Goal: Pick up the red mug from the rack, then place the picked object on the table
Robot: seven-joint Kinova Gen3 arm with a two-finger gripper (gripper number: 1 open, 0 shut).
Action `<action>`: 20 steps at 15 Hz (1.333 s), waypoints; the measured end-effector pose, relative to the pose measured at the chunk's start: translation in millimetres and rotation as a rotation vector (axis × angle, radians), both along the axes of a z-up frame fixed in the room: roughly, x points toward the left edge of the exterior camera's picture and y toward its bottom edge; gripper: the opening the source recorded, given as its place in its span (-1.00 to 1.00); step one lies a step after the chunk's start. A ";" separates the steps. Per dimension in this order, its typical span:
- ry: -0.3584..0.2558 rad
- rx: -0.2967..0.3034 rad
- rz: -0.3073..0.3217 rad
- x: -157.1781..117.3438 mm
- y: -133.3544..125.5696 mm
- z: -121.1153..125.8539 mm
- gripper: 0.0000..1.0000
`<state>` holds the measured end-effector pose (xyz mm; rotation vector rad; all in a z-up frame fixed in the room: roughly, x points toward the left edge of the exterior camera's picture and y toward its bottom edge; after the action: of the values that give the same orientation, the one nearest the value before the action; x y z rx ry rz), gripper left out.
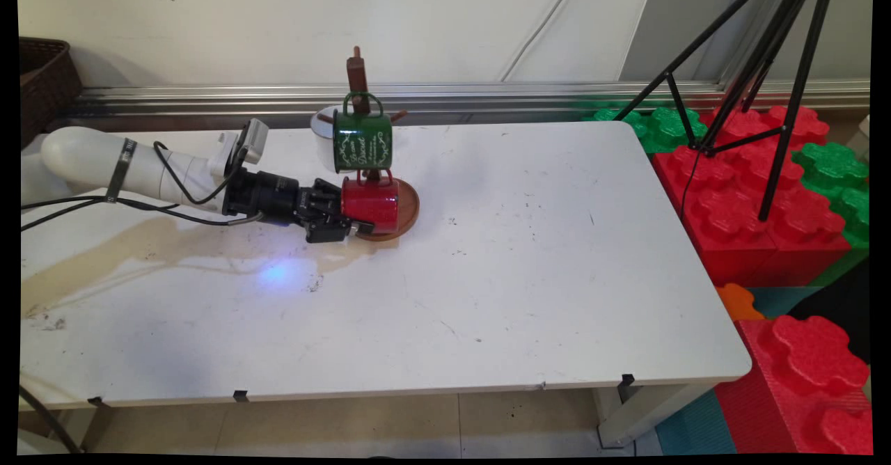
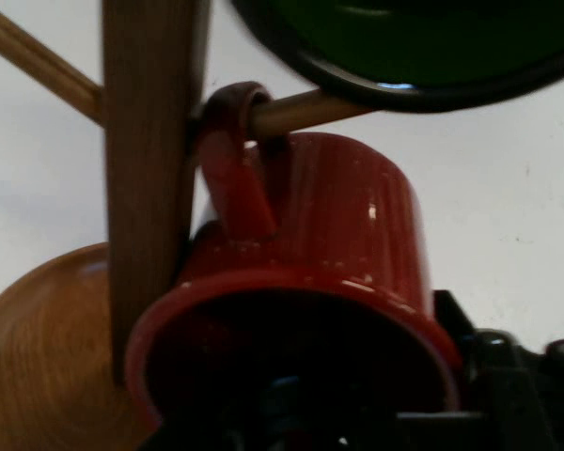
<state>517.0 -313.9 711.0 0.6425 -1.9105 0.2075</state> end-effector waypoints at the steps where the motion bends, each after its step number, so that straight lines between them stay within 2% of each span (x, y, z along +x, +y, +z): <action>1: 0.002 0.002 0.000 -0.1 0.5 -0.2 -1.00; 12: 0.017 0.017 -0.005 -0.5 4.1 0.7 -1.00; 20: 0.036 0.006 -0.040 -4.1 12.1 12.3 -1.00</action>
<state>512.8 -301.8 723.3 0.6076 -1.8879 0.1640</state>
